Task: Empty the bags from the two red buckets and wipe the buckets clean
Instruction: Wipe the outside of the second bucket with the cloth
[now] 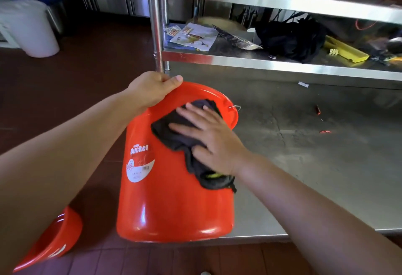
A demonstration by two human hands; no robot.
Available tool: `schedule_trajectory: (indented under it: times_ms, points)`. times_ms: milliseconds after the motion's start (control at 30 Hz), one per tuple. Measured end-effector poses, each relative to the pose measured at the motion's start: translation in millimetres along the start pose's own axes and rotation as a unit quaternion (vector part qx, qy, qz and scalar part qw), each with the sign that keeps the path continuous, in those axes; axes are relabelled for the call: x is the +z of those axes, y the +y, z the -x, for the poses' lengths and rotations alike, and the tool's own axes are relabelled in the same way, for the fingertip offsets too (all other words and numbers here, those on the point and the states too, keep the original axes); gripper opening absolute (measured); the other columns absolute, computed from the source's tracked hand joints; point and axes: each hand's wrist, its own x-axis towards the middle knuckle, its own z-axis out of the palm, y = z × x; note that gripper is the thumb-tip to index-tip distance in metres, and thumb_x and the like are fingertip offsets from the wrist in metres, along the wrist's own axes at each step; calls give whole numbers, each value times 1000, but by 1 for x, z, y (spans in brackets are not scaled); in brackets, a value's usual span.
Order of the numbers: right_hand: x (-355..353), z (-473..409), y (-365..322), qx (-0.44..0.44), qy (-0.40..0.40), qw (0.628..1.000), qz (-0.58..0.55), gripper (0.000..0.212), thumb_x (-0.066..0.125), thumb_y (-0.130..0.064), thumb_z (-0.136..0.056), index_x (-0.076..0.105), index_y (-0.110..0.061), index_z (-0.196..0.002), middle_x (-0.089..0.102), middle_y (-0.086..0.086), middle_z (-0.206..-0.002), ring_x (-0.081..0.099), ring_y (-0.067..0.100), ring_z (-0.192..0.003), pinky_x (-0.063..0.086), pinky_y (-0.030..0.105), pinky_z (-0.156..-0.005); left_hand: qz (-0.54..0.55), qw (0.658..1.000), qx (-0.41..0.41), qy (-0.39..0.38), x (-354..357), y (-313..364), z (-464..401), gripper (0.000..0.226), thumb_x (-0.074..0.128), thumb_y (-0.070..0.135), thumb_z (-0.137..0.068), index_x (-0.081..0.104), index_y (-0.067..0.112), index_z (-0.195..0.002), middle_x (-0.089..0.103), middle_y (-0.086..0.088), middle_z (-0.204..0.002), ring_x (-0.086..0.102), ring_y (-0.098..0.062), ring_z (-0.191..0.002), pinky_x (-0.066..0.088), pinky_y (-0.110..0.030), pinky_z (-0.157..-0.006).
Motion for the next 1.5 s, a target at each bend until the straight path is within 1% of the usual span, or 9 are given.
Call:
schedule_trajectory:
  times_ms: [167,333,600,767,833,967,1133,1367,1500]
  points:
    - [-24,-26,40,66,-12,998,9,58,40,-21,-81,47,-29,-139,27,1,-155,17,19,-145,9,42,-118,150,988,-26,2,23,-3,5,45,51,52,-91,70,12,-95,70,-15,-105,63,-23,-98,48,-42,-96]
    - [-15,-4,28,72,-12,997,40,59,38,-28,-81,43,-36,-140,21,-4,-157,7,15,-147,-1,36,-119,218,975,-30,-20,29,-6,9,39,51,47,-94,69,12,-101,71,-11,-99,66,-23,-93,53,-37,-86]
    - [-2,84,-19,0,-54,998,21,62,38,-35,-77,48,-32,-138,25,-1,-156,9,17,-147,8,46,-118,200,980,-13,-20,12,-18,20,23,50,31,-98,63,30,-116,65,6,-104,60,-3,-91,44,-21,-84]
    - [7,98,-34,-32,-62,997,44,59,36,-40,-81,46,-33,-139,26,-2,-156,6,17,-147,8,46,-118,152,986,38,-54,3,8,13,47,44,-5,-90,61,22,-124,62,6,-114,58,-1,-100,40,-1,-79]
    - [9,93,-36,-39,-60,996,61,59,36,-40,-81,47,-34,-138,27,-2,-156,8,17,-147,8,46,-118,169,984,3,-65,11,19,12,32,52,10,-91,66,32,-110,64,8,-107,60,0,-92,42,-7,-75]
    - [8,75,-27,-43,-49,997,51,60,40,-38,-75,50,-34,-135,32,-3,-153,13,16,-146,8,43,-118,164,985,-45,-41,21,18,9,12,54,43,-91,62,41,-99,61,6,-115,55,-11,-107,35,-25,-89]
    - [-3,18,9,47,5,999,15,61,36,-33,-76,50,-34,-136,31,-3,-154,14,15,-145,6,38,-119,217,974,-59,-16,20,11,5,10,57,34,-91,65,35,-85,64,6,-101,59,-12,-98,40,-26,-90]
    - [-8,-29,27,87,6,996,-7,56,38,-29,-83,47,-36,-138,25,-6,-156,10,11,-146,2,33,-118,269,960,-74,-7,11,0,14,23,54,23,-95,63,17,-116,63,-5,-113,56,-15,-106,40,-30,-101]
    - [-4,-8,1,57,7,998,37,58,36,-32,-81,47,-34,-138,26,-3,-156,12,16,-146,3,38,-119,299,951,-56,-50,6,-7,30,20,49,21,-98,61,13,-111,65,-6,-92,61,-14,-83,47,-29,-85]
